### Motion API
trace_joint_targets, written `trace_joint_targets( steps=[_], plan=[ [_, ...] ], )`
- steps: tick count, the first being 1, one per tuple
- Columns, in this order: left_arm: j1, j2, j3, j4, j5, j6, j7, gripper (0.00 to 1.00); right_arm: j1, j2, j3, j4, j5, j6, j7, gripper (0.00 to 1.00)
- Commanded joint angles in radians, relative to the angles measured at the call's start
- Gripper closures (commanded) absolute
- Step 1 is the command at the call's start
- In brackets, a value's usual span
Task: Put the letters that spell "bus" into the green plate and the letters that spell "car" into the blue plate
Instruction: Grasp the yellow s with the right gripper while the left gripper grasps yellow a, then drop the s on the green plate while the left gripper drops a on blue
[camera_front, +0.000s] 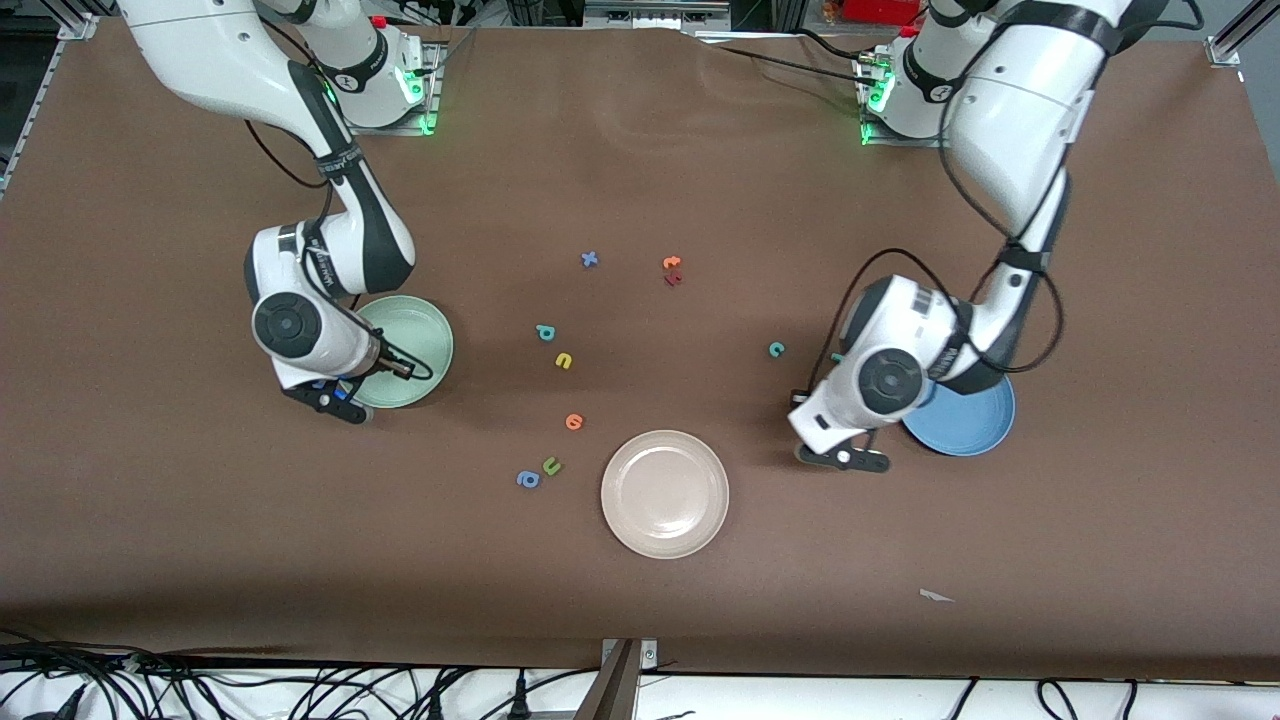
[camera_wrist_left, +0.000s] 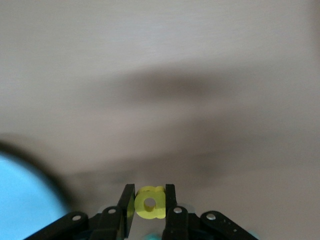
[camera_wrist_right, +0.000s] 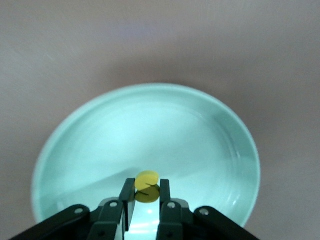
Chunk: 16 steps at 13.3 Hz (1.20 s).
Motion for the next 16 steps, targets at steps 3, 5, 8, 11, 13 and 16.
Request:
trace_joint_targets(
  steps=[3, 5, 8, 11, 13, 16],
  plan=[
    [0.117, -0.01, 0.01, 0.023, 0.165, -0.16, 0.288, 0.82, 0.009, -0.08, -0.01, -0.053, 0.014, -0.018, -0.027, 0.0],
    [0.15, 0.006, 0.012, 0.012, 0.211, -0.162, 0.392, 0.59, 0.014, -0.082, 0.029, 0.06, 0.019, -0.164, 0.031, 0.0],
    [0.14, 0.0, 0.004, 0.015, 0.216, -0.163, 0.45, 0.0, 0.02, -0.064, 0.122, 0.114, 0.094, -0.164, 0.208, 0.01],
    [0.143, -0.019, -0.045, 0.0, 0.017, -0.157, 0.067, 0.0, 0.102, -0.025, 0.157, 0.114, 0.137, -0.066, 0.402, 0.08],
    [0.156, -0.034, -0.104, -0.014, 0.003, -0.154, -0.03, 0.0, 0.165, 0.008, 0.156, 0.113, 0.131, 0.003, 0.495, 0.15],
    [0.173, -0.149, -0.114, -0.168, -0.071, -0.055, -0.13, 0.0, 0.227, 0.062, 0.152, 0.108, 0.12, 0.061, 0.574, 0.28]
  ],
)
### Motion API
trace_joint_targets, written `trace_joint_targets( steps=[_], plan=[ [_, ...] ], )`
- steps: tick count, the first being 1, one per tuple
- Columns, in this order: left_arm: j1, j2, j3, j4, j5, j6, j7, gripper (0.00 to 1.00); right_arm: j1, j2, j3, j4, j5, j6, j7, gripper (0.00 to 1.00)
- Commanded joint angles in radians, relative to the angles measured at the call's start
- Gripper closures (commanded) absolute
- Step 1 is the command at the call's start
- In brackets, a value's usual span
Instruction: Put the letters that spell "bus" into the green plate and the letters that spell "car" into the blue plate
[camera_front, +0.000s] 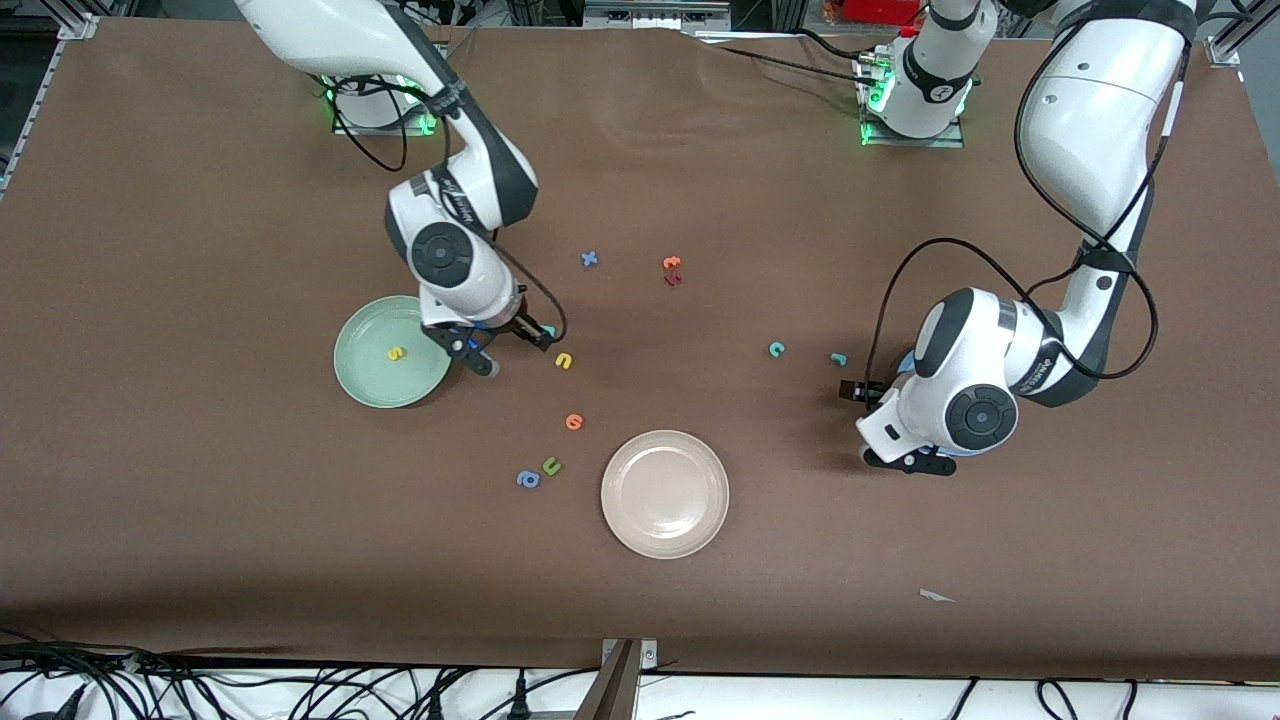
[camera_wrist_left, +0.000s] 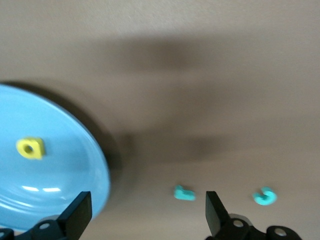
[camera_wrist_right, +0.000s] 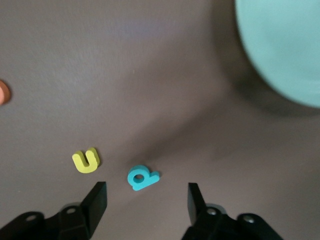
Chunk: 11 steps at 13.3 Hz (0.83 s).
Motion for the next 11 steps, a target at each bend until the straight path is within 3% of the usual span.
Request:
trace_joint_targets(
  steps=[1, 3, 7, 11],
  plan=[
    [0.038, -0.181, -0.003, -0.267, -0.05, 0.177, -0.081, 0.0, 0.055, 0.043, -0.015, 0.006, -0.002, 0.051, 0.066, 0.28],
    [0.044, -0.255, -0.003, -0.439, -0.05, 0.372, -0.167, 0.0, 0.076, 0.067, -0.039, 0.003, -0.022, 0.085, 0.069, 0.31],
    [0.032, -0.264, -0.006, -0.622, -0.049, 0.665, -0.37, 0.0, 0.076, 0.086, -0.052, -0.001, -0.045, 0.088, 0.071, 0.36],
    [0.006, -0.263, -0.006, -0.67, -0.049, 0.733, -0.477, 0.05, 0.101, 0.099, -0.052, -0.001, -0.043, 0.108, 0.101, 0.39]
  ],
)
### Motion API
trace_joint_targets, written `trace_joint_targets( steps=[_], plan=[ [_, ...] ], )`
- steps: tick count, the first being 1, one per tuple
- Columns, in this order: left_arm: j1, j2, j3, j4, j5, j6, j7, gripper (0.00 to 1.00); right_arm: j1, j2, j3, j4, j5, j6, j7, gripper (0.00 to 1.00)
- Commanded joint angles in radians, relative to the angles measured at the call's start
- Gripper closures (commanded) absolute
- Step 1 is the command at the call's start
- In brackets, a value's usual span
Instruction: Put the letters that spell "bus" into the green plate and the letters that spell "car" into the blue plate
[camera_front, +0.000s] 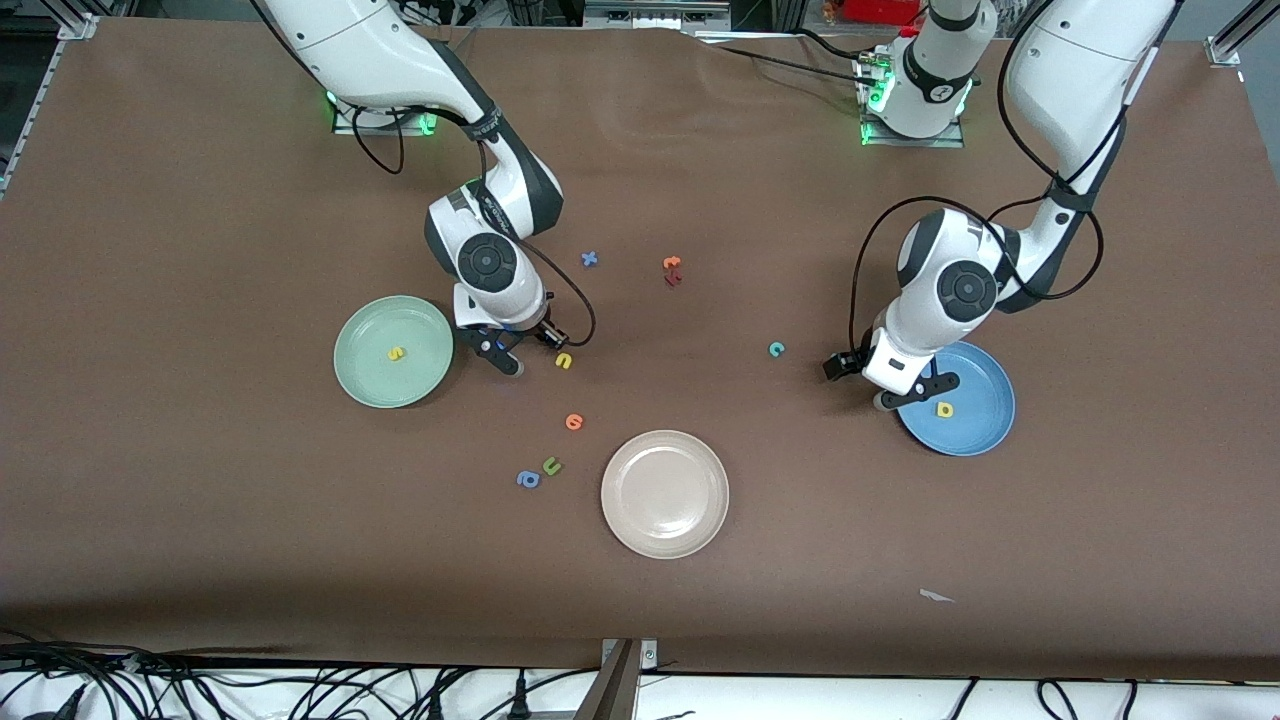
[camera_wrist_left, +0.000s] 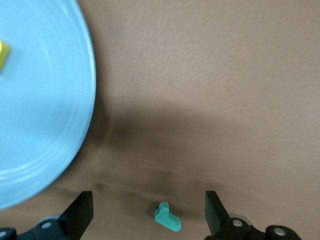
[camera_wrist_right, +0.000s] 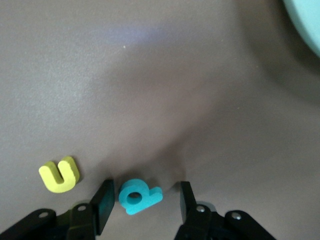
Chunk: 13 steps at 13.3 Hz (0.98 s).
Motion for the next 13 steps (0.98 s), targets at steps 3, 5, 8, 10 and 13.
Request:
trace_joint_targets(
  steps=[3, 5, 8, 10, 13],
  plan=[
    [-0.055, -0.036, -0.001, -0.031, -0.025, 0.009, -0.13, 0.14, 0.04, 0.022, -0.018, 0.0, -0.019, 0.039, 0.057, 0.43],
    [-0.058, -0.033, -0.001, -0.031, -0.018, 0.011, -0.132, 0.19, 0.04, 0.02, -0.028, 0.0, -0.031, 0.039, 0.057, 0.54],
    [-0.058, -0.033, 0.0, -0.052, -0.018, 0.035, -0.139, 0.35, 0.042, 0.02, -0.042, 0.001, -0.053, 0.039, 0.051, 0.53],
    [-0.058, -0.031, 0.0, -0.064, -0.016, 0.049, -0.147, 0.43, 0.042, 0.02, -0.047, 0.001, -0.074, 0.039, 0.056, 0.64],
    [-0.058, -0.027, 0.0, -0.067, -0.016, 0.054, -0.147, 0.53, 0.042, 0.02, -0.047, 0.001, -0.076, 0.036, 0.056, 0.77]
  ],
)
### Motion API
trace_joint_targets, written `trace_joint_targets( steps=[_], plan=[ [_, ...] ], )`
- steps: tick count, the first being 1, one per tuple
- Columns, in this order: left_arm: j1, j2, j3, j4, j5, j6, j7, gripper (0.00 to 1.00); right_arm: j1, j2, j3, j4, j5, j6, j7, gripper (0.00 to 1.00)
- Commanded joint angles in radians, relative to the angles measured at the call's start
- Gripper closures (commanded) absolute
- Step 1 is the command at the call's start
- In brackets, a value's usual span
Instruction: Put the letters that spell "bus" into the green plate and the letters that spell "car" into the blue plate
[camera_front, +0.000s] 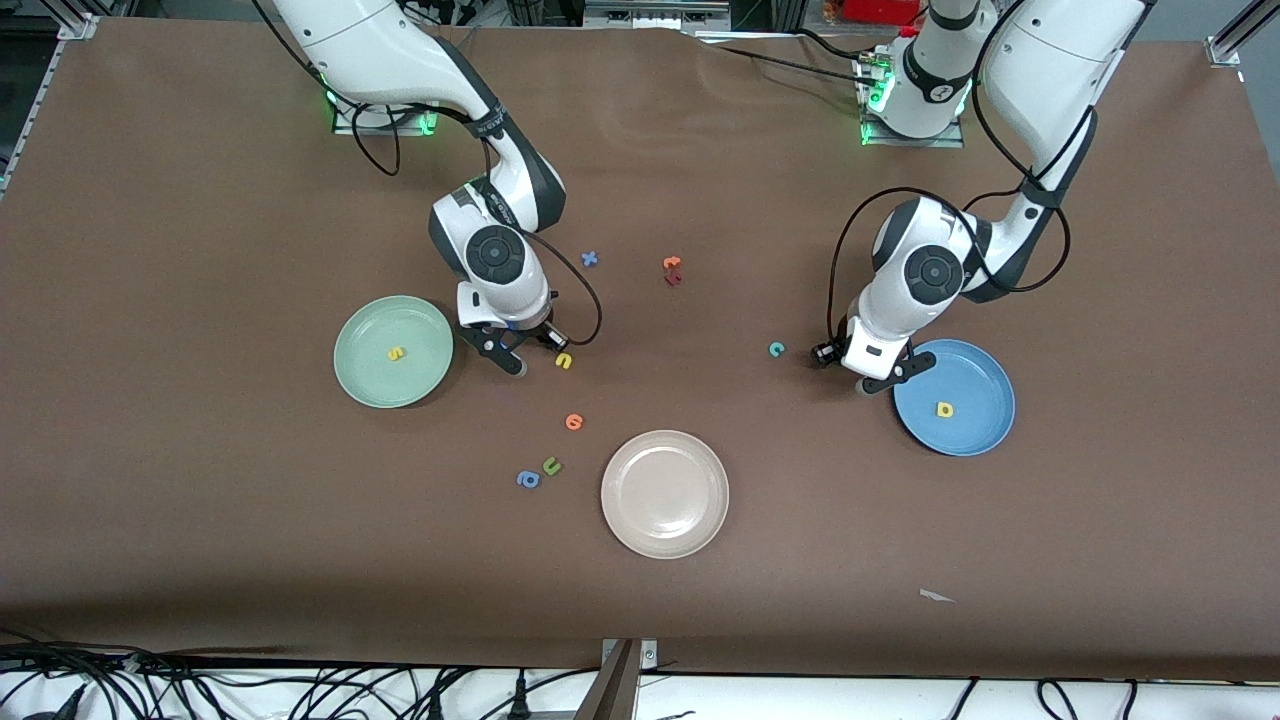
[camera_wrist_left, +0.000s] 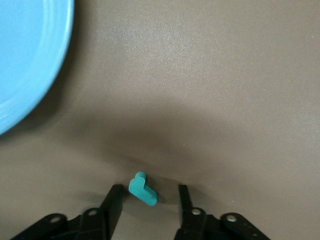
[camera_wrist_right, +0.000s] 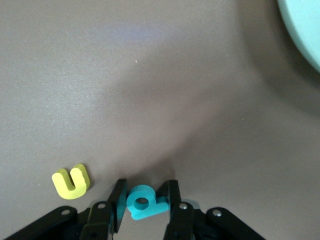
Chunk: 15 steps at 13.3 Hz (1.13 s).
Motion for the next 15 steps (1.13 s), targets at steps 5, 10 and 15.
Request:
trace_joint_targets(
  steps=[5, 10, 15],
  plan=[
    [-0.002, -0.006, 0.005, -0.014, -0.002, 0.015, -0.004, 0.8, 0.012, 0.0, -0.022, 0.003, -0.025, 0.002, 0.001, 0.81],
    [0.003, -0.005, 0.006, 0.013, 0.016, 0.003, -0.003, 0.89, 0.003, -0.093, -0.147, 0.012, -0.011, -0.187, -0.273, 0.81],
    [0.013, -0.011, 0.014, 0.136, 0.057, -0.164, 0.028, 0.94, -0.031, -0.129, -0.275, -0.018, 0.0, -0.288, -0.56, 0.79]
  ],
)
